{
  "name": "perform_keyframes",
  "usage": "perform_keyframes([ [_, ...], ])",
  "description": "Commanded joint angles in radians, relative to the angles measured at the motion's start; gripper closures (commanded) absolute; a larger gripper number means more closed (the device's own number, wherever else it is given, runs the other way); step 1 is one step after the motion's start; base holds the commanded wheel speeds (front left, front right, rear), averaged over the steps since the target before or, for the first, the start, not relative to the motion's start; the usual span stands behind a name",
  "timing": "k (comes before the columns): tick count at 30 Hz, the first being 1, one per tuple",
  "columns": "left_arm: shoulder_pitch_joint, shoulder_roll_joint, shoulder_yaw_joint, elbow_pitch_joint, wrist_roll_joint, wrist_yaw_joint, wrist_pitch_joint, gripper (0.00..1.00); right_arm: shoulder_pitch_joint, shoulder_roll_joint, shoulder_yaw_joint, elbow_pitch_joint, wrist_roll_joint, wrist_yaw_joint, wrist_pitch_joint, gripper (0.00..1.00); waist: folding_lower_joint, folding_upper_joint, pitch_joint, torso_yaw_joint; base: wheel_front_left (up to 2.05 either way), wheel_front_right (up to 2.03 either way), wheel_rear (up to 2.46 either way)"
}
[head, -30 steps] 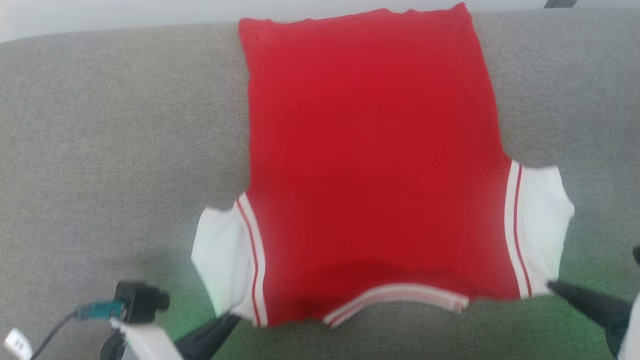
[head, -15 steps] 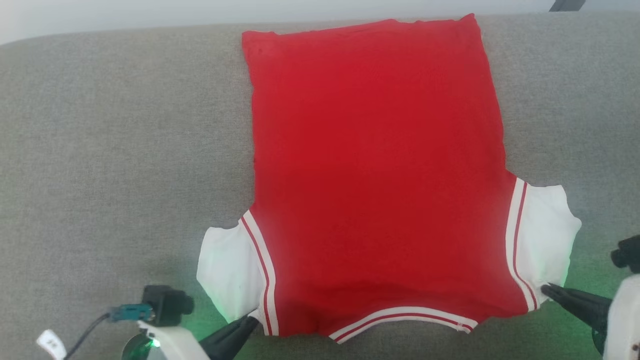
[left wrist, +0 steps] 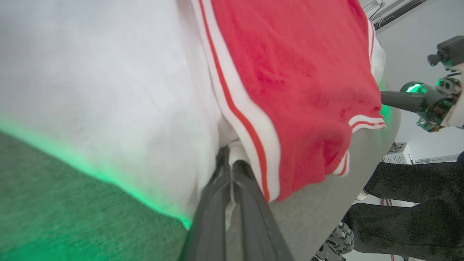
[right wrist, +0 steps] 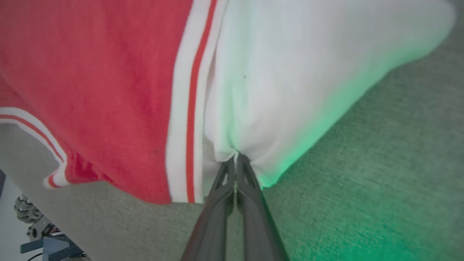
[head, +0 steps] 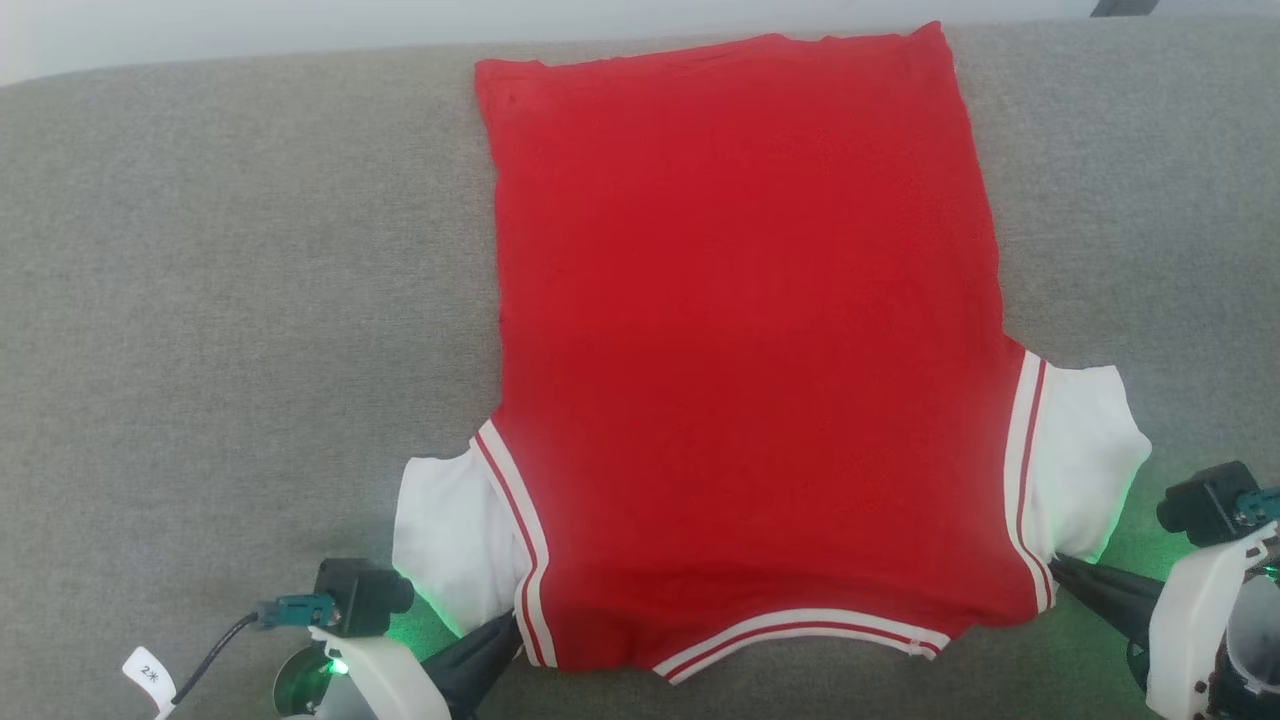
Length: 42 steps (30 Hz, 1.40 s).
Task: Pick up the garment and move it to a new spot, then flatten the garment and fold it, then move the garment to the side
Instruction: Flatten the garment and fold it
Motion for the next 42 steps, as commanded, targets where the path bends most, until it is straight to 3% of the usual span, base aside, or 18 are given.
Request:
perform_keyframes([
  [1, -0.003, -0.018, -0.007, 0.048, 0.012, 0.013, 0.011, 1.0, 0.0, 0.066, 0.006, 0.009, -0.01, -0.019, -0.002, 0.0, 0.0, -0.0001, 0.001, -0.003, 0.0, 0.0, 0.0],
  [5, -0.001, -0.028, -0.01, 0.059, 0.012, 0.007, -0.004, 1.0, 0.005, -0.003, -0.02, -0.047, -0.045, -0.019, -0.023, 0.0, 0.0, -0.0001, 0.001, -0.004, 0.0, 0.0, 0.0],
  [13, -0.028, -0.053, -0.024, 0.026, 0.06, 0.023, -0.022, 1.0, -0.049, -0.287, -0.184, -0.308, -0.006, -0.011, 0.017, 0.0, 0.0, -0.0001, 0.037, 0.035, 0.0, 0.0, 0.0],
  [17, -0.065, -0.074, -0.032, 0.0, 0.082, 0.026, -0.015, 1.0, -0.156, -0.334, -0.296, -0.313, 0.011, -0.011, 0.093, 0.0, 0.0, -0.0001, 0.073, 0.067, 0.0, 0.0, 0.0],
  [19, -0.086, -0.099, -0.039, -0.012, 0.086, 0.011, -0.004, 1.0, -0.224, -0.315, -0.341, -0.268, -0.003, -0.011, 0.152, 0.0, 0.0, -0.0001, 0.092, 0.098, 0.0, 0.0, 0.0],
  [23, -0.136, -0.136, -0.053, -0.006, 0.104, -0.006, 0.011, 1.0, -0.387, -0.215, -0.407, -0.109, -0.027, -0.011, 0.288, 0.0, 0.0, -0.0001, 0.136, 0.158, 0.0, 0.0, 0.0],
  [30, -0.182, -0.18, -0.073, 0.035, 0.1, -0.036, 0.024, 1.0, -0.67, 0.002, -0.438, 0.302, -0.136, -0.011, 0.498, 0.0, 0.0, -0.0001, 0.194, 0.251, 0.0, 0.0, 0.0],
  [34, -0.202, -0.207, -0.089, 0.046, 0.087, -0.049, 0.022, 1.0, -0.774, 0.057, -0.382, 0.469, -0.251, -0.011, 0.598, 0.0, 0.0, -0.0001, 0.227, 0.303, 0.0, 0.0, 0.0],
  [42, -0.235, -0.259, -0.132, 0.087, 0.081, -0.051, 0.012, 1.0, -0.885, 0.116, -0.367, 0.671, -0.313, -0.011, 0.735, 0.0, 0.0, -0.0001, 0.298, 0.349, 0.0, 0.0, 0.0],
])
